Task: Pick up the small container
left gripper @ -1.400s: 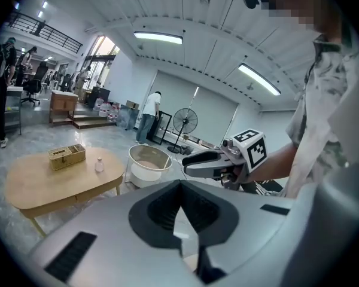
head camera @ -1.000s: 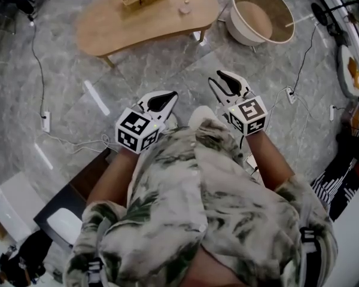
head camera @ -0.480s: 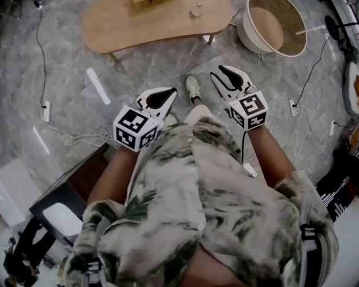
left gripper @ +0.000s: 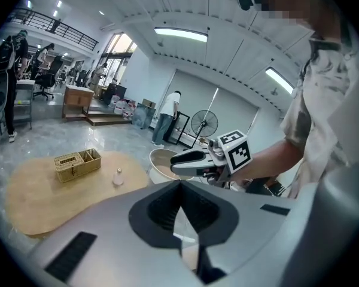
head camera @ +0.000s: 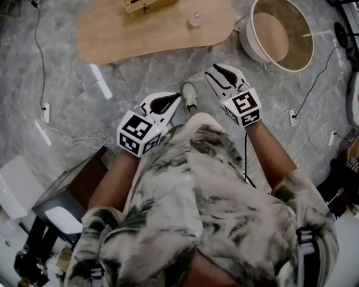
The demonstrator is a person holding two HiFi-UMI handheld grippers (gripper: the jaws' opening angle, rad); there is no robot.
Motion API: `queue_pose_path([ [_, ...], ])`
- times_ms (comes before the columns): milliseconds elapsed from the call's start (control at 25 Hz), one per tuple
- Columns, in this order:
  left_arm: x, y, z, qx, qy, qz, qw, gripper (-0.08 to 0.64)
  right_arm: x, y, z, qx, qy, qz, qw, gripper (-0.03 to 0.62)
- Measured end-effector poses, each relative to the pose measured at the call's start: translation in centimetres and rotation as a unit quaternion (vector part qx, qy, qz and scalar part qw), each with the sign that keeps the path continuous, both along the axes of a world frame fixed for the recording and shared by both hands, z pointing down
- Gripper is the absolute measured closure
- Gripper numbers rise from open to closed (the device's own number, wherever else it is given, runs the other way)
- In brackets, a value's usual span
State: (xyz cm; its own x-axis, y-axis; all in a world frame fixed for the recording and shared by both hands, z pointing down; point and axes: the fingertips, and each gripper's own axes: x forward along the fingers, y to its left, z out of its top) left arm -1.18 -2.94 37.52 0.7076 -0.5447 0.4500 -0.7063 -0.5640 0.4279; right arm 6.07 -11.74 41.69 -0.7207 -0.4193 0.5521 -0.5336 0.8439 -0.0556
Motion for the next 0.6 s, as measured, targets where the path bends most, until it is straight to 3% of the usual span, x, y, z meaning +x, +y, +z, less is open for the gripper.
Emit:
queue_pose_path([
  [280,3.9,-5.3,1.2,-0.002,-0.008,0.025,0.9997,0.538,1.3,-6.9,3.4,-0.002,-0.001,-0.022,1.000,0.442],
  [600,5.6,-11.4,5.3,-0.021,0.001,0.035,0.9992,0.538,1.3,-15.6,10.9,-0.014,0.014,-0.020,1.000,0.440],
])
